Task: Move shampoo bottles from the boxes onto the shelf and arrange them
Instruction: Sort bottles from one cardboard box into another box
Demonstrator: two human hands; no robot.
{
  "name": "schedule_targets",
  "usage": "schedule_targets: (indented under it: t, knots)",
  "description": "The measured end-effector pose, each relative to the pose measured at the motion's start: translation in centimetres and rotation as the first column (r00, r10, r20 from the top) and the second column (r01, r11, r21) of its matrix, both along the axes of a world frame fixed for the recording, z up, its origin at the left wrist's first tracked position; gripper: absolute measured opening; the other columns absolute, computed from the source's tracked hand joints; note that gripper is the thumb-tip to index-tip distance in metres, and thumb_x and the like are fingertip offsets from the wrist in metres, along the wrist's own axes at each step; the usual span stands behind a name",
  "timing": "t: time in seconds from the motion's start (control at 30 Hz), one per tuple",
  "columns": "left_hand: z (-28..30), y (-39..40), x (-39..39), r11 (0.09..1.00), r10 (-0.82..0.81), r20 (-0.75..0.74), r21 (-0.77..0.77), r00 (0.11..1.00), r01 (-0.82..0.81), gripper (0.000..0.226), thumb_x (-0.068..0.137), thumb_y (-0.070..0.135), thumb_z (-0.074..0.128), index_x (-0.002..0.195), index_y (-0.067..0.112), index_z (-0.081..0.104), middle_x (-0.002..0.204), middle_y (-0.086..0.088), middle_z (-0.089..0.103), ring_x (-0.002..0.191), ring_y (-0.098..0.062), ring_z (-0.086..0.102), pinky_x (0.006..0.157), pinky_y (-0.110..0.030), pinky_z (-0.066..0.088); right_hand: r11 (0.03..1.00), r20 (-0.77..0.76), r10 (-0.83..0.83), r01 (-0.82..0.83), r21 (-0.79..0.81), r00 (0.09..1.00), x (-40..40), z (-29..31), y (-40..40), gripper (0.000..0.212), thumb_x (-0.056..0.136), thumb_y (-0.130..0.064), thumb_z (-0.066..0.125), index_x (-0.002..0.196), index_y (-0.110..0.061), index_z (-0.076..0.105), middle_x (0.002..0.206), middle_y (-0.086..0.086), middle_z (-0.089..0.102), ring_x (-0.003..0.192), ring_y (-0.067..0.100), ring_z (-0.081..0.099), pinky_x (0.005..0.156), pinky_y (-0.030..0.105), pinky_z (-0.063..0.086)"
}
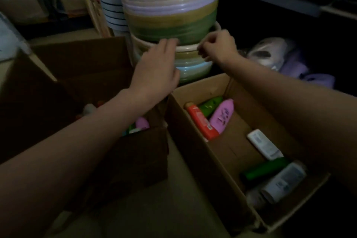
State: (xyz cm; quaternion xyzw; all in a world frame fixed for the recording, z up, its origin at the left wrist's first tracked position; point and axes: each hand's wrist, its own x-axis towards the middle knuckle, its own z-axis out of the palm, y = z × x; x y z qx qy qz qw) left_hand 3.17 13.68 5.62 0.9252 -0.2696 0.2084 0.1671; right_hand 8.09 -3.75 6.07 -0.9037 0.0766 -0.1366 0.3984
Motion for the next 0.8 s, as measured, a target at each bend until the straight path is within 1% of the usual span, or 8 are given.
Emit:
schedule_targets:
  t: [0.1, 0.2, 0.3, 0.37, 0.43, 0.5, 0.63, 0.8]
  knots:
    - [-1.8, -6.0, -1.2, 0.977, -0.200, -0.024, 0.076, 0.980, 0.201, 0.062, 0.070, 0.032, 0.025, 0.117, 0.002, 0.051, 0.108, -0.018, 0.056, 0.100, -0.037, 0.055, 0.079, -0.047, 0.048, 0.983, -0.194, 0.024, -0.058, -0.174, 0.981, -3.3, -2.8, -6.5, 0.018, 0.086, -0.006, 0.050, 0.081, -0.005, 0.067, 0.070, 0.012, 0.063, 0.042, 0.002, 0.055, 0.050, 0.016, 0.047]
    - [-5.1, -10.7, -2.8, 0.946, -0.286, -0.110, 0.124, 0.952, 0.299, 0.049, 0.078, 0.027, 0.037, 0.121, 0.005, 0.048, 0.112, -0.015, 0.054, 0.103, -0.033, 0.053, 0.080, -0.044, 0.048, 0.864, -0.485, 0.086, -0.308, -0.399, 0.870, -7.0, -7.7, -11.6, 0.012, 0.085, -0.011, 0.055, 0.090, -0.006, 0.064, 0.088, 0.009, 0.063, 0.079, 0.013, 0.061, 0.063, 0.024, 0.044]
    - [-9.3, -14.1, -4.1, 0.869, -0.245, -0.330, 0.343, 0.912, 0.357, 0.057, 0.089, 0.026, 0.051, 0.139, 0.011, 0.027, 0.135, -0.011, 0.038, 0.120, -0.028, 0.042, 0.092, -0.038, 0.041, 0.716, -0.877, 0.033, -0.624, -0.314, 0.480, -11.2, -13.4, -14.1, 0.010, 0.081, -0.032, 0.068, 0.086, -0.028, 0.060, 0.102, 0.002, 0.056, 0.095, 0.013, 0.050, 0.073, 0.020, 0.043]
    - [-11.5, -15.4, -4.4, 0.768, -0.178, -0.448, 0.493, 0.876, 0.409, 0.065, 0.091, 0.030, 0.050, 0.144, 0.011, 0.018, 0.142, -0.012, 0.033, 0.123, -0.030, 0.042, 0.094, -0.040, 0.040, 0.676, -0.930, -0.110, -0.660, -0.328, 0.351, -12.1, -16.7, -14.9, 0.035, 0.067, -0.050, 0.075, 0.083, -0.026, 0.056, 0.106, 0.003, 0.054, 0.105, 0.022, 0.052, 0.086, 0.029, 0.045]
    - [-13.2, -16.2, -4.3, 0.695, -0.140, -0.467, 0.582, 0.873, 0.423, 0.066, 0.092, 0.031, 0.048, 0.145, 0.009, 0.016, 0.143, -0.013, 0.033, 0.120, -0.032, 0.047, 0.093, -0.042, 0.040, 0.712, -0.953, -0.176, -0.636, -0.297, 0.248, -11.4, -21.6, -16.2, 0.089, 0.044, -0.064, 0.076, 0.117, -0.020, 0.049, 0.124, 0.008, 0.048, 0.118, 0.033, 0.046, 0.097, 0.045, 0.040]
    - [-14.5, -16.6, -4.2, 0.673, -0.118, -0.447, 0.621, 0.887, 0.402, 0.068, 0.093, 0.032, 0.047, 0.146, 0.007, 0.013, 0.144, -0.014, 0.031, 0.119, -0.034, 0.049, 0.093, -0.043, 0.041, 0.679, -0.975, -0.156, -0.700, -0.222, 0.157, -12.2, -23.3, -15.3, 0.093, 0.054, -0.062, 0.074, 0.132, -0.020, 0.043, 0.128, 0.010, 0.049, 0.118, 0.036, 0.048, 0.094, 0.050, 0.043]
    - [-16.3, -16.8, -4.8, 0.660, -0.099, -0.467, 0.630, 0.879, 0.409, 0.063, 0.091, 0.031, 0.050, 0.142, 0.008, 0.021, 0.141, -0.014, 0.033, 0.116, -0.032, 0.051, 0.093, -0.044, 0.042, 0.649, -0.922, -0.061, -0.686, -0.328, 0.383, -14.5, -24.7, -13.4, 0.045, 0.097, -0.025, 0.043, 0.139, -0.008, 0.040, 0.142, 0.015, 0.041, 0.130, 0.032, 0.040, 0.108, 0.046, 0.034]
    - [-16.9, -16.5, -4.2, 0.699, -0.069, -0.487, 0.599, 0.871, 0.390, 0.067, 0.087, 0.040, 0.055, 0.140, 0.011, 0.024, 0.135, -0.012, 0.041, 0.120, -0.029, 0.048, 0.099, -0.041, 0.036, 0.680, -0.803, 0.123, -0.639, -0.360, 0.584, -13.8, -24.8, -13.7, 0.038, 0.095, -0.020, 0.047, 0.130, -0.004, 0.048, 0.136, 0.016, 0.048, 0.126, 0.031, 0.045, 0.103, 0.035, 0.035]
